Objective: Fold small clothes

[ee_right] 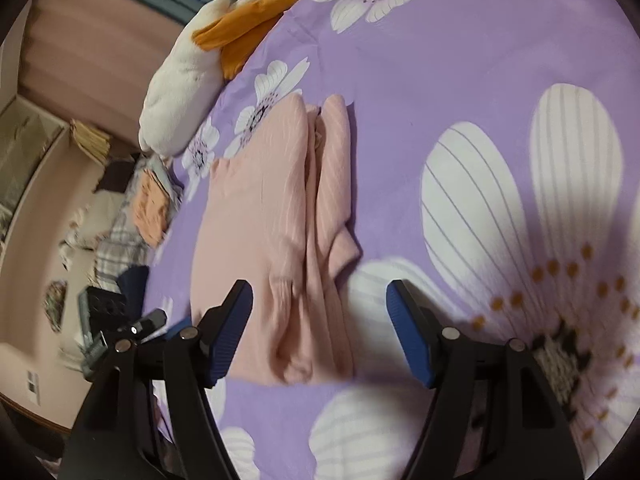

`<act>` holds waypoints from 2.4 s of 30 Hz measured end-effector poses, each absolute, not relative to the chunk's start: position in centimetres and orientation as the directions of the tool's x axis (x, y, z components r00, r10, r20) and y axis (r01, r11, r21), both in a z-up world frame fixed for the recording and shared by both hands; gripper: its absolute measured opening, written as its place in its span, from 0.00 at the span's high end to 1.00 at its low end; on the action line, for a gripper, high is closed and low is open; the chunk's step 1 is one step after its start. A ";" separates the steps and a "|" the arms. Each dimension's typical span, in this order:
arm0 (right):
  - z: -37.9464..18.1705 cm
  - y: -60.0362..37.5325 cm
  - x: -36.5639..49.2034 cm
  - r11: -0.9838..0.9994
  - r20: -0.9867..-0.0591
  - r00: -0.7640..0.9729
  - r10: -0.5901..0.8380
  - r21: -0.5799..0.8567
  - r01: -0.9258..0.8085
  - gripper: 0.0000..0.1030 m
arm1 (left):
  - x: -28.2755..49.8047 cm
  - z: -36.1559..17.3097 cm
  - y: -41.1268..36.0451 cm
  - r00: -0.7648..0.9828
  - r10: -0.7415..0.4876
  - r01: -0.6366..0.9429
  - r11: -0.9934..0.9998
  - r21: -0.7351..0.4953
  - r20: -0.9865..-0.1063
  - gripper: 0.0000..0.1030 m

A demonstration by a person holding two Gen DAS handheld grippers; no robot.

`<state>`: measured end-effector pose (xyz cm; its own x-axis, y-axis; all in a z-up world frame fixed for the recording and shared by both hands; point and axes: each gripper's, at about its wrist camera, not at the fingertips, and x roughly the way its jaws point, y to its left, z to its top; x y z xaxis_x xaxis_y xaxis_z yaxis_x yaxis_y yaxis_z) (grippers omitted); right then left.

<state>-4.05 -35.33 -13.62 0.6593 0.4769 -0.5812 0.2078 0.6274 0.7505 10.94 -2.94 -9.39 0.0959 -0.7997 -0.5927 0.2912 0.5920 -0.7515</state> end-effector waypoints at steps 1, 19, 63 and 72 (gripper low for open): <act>-13.7 -35.6 -3.8 0.621 -0.575 0.661 0.481 0.756 0.207 0.31 | 11.3 -9.6 -3.3 0.089 -0.807 0.285 0.582 -0.761 -0.584 0.34; -14.0 -34.4 3.2 0.660 -0.569 0.628 0.530 0.742 0.115 0.34 | 15.2 -11.6 -7.1 0.045 -0.809 0.290 0.572 -0.768 -0.586 0.34; -6.0 -28.2 -1.5 0.839 -0.552 0.749 0.367 0.544 -0.010 0.78 | 10.2 -6.2 -10.5 0.243 -0.578 0.526 0.753 -0.395 -0.779 0.63; -3.9 -26.4 -5.1 0.835 -0.521 0.760 0.389 0.548 -0.052 0.78 | 7.1 -3.8 -9.0 0.286 -0.569 0.544 0.758 -0.358 -0.771 0.63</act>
<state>-5.13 -26.44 -3.93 0.7596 0.3894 -0.5209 -0.0519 0.8347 0.5483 7.12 -8.96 -3.85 0.2858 -0.5693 -0.7708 0.5445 0.7584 -0.3583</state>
